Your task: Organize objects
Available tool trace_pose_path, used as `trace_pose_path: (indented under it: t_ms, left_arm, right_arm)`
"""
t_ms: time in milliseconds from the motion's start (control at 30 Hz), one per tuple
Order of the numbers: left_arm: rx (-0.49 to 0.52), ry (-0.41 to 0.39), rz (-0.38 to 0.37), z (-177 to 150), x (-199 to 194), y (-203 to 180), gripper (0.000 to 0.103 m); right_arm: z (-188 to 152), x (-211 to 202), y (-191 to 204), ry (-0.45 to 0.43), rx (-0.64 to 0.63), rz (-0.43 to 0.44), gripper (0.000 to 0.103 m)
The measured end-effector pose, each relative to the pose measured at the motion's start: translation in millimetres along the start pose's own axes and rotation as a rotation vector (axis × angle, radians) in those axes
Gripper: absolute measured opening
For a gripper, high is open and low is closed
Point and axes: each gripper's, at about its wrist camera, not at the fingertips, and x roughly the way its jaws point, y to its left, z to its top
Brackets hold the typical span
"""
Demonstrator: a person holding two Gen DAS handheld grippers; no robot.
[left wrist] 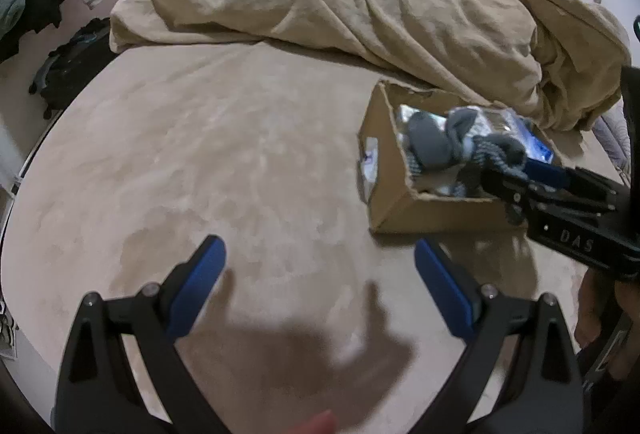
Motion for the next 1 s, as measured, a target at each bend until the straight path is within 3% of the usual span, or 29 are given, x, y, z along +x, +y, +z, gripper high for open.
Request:
trace_pose_path:
  t_ms: [600, 1000]
  left_arm:
    - [0.032, -0.100, -0.056, -28.9, -100.6, -42.7, 0.096]
    - [0.045, -0.084, -0.121, -47.5, -138.0, -77.8, 0.097]
  right_arm:
    - [-37.1, -89.4, -12.8, -0.044, 0.079, -0.018, 0.065]
    - [-75.8, -169.8, -19.7, -0.066, 0.132, -0.058, 0.065]
